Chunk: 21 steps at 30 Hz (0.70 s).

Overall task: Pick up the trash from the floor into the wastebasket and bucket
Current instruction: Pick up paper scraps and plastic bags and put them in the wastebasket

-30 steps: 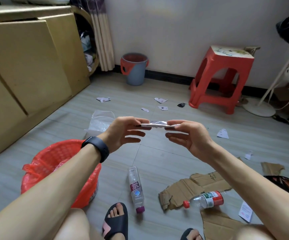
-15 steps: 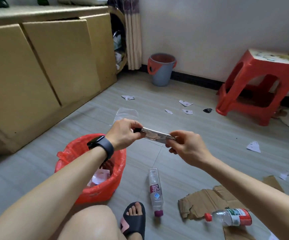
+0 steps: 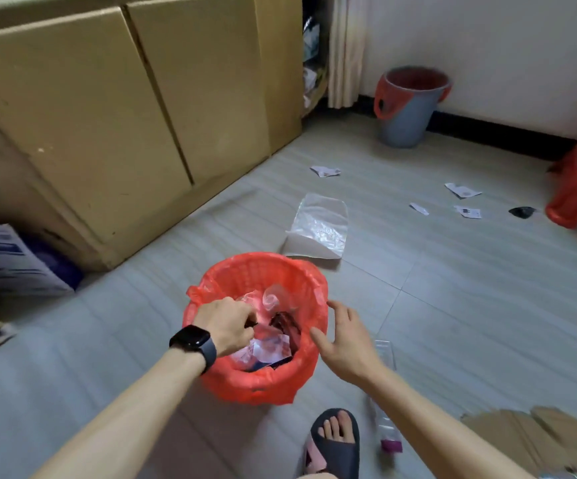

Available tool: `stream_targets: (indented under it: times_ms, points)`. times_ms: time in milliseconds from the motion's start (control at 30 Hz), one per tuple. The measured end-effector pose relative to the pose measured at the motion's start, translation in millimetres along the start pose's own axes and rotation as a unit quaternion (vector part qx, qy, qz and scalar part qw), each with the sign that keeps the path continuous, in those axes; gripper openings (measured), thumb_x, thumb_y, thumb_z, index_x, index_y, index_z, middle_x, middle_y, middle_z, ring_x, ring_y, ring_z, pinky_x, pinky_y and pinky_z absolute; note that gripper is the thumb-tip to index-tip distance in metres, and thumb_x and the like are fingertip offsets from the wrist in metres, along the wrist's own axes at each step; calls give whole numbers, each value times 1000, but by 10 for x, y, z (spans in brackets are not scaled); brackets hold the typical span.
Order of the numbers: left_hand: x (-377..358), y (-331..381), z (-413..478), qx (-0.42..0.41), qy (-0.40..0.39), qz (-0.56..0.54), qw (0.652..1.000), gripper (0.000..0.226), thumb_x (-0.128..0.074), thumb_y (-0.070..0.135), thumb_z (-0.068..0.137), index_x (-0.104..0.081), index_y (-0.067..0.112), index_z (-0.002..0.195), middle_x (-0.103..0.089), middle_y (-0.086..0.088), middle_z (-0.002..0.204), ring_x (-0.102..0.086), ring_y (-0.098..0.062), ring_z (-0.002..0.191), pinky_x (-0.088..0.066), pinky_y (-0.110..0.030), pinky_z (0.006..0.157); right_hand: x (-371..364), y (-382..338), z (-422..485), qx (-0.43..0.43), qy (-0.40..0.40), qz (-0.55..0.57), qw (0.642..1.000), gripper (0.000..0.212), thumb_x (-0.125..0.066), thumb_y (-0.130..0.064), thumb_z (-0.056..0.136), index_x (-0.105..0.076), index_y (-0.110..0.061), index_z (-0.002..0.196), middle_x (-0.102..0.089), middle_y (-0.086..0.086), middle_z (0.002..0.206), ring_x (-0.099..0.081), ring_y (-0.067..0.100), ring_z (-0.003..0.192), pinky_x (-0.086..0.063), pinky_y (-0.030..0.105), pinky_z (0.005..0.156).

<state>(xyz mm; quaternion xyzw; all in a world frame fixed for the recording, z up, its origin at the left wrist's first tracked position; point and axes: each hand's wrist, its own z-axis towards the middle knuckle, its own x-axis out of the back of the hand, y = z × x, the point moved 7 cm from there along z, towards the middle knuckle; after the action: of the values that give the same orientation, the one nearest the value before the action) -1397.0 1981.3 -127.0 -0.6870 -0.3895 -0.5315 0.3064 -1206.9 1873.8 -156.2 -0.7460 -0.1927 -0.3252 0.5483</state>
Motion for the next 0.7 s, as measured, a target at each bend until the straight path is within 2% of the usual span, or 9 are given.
stream_targets:
  times_ms: [67, 133, 233, 300, 400, 467, 533, 633, 700]
  points:
    - [-297, 153, 119, -49, -67, 52, 995, 29, -55, 26, 87, -70, 35, 110, -70, 2, 112, -64, -26, 105, -50, -32, 78, -131, 72, 29, -2, 5, 12, 1000, 62, -59, -37, 94, -34, -16, 147, -46, 5, 141, -41, 20, 131, -32, 28, 107]
    - [-537, 304, 223, -80, -104, 79, 988, 27, -56, 27, 87, -72, 33, 109, -70, 0, 109, -61, -28, 110, -47, -32, 83, -233, 98, 24, 21, 7, 35, 999, 59, -59, -36, 94, -34, -22, 146, -49, 0, 138, -46, 18, 128, -37, 31, 107]
    - [-781, 379, 440, -84, -102, 94, 987, 21, -60, 33, 81, -74, 30, 97, -70, 0, 93, -64, -29, 101, -52, -33, 83, -381, 133, 29, 29, 2, 85, 996, 53, -54, -35, 97, -30, -32, 144, -56, -8, 131, -55, 14, 117, -44, 33, 99]
    - [-866, 311, 564, -54, -104, 97, 988, 22, -58, 28, 85, -72, 32, 102, -70, 0, 100, -66, -28, 101, -53, -34, 82, -443, 147, 39, 21, 5, 107, 994, 54, -50, -33, 99, -25, -33, 147, -59, -8, 128, -59, 15, 112, -45, 33, 94]
    - [-904, 254, 639, -54, -86, 110, 989, 24, -56, 29, 92, -66, 32, 113, -69, -1, 108, -65, -27, 101, -52, -34, 76, -470, 155, 49, 15, 11, 111, 994, 49, -48, -34, 100, -25, -34, 144, -62, -6, 122, -62, 19, 107, -49, 38, 90]
    - [-866, 248, 606, -59, -57, 98, 992, 37, -59, 38, 92, -54, 32, 128, -60, 0, 126, -60, -28, 110, -48, -37, 74, -459, 141, 56, 4, 1, 100, 995, 47, -47, -36, 100, -25, -33, 141, -62, -4, 122, -62, 22, 107, -49, 39, 88]
    - [-822, 239, 529, -43, -49, 59, 996, 54, -64, 50, 87, -45, 31, 135, -43, 4, 144, -54, -27, 118, -49, -40, 80, -460, 158, 70, -13, -25, 71, 997, 49, -45, -41, 99, -25, -29, 142, -61, 1, 126, -61, 26, 111, -49, 40, 90]
    - [-641, 249, 389, -21, -55, -8, 998, 61, -65, 62, 81, -50, 35, 133, -42, 7, 142, -53, -23, 122, -48, -38, 86, -353, 165, 46, -29, -79, -13, 996, 61, -44, -51, 99, -22, -23, 149, -52, 8, 141, -53, 29, 125, -45, 42, 100]
    - [-412, 284, 289, -21, -37, -34, 999, 51, -60, 64, 83, -54, 38, 127, -50, 7, 129, -55, -21, 118, -48, -36, 84, -184, 143, 0, -23, -107, -80, 991, 71, -46, -49, 100, -16, -17, 154, -43, 14, 149, -45, 32, 134, -39, 42, 108]
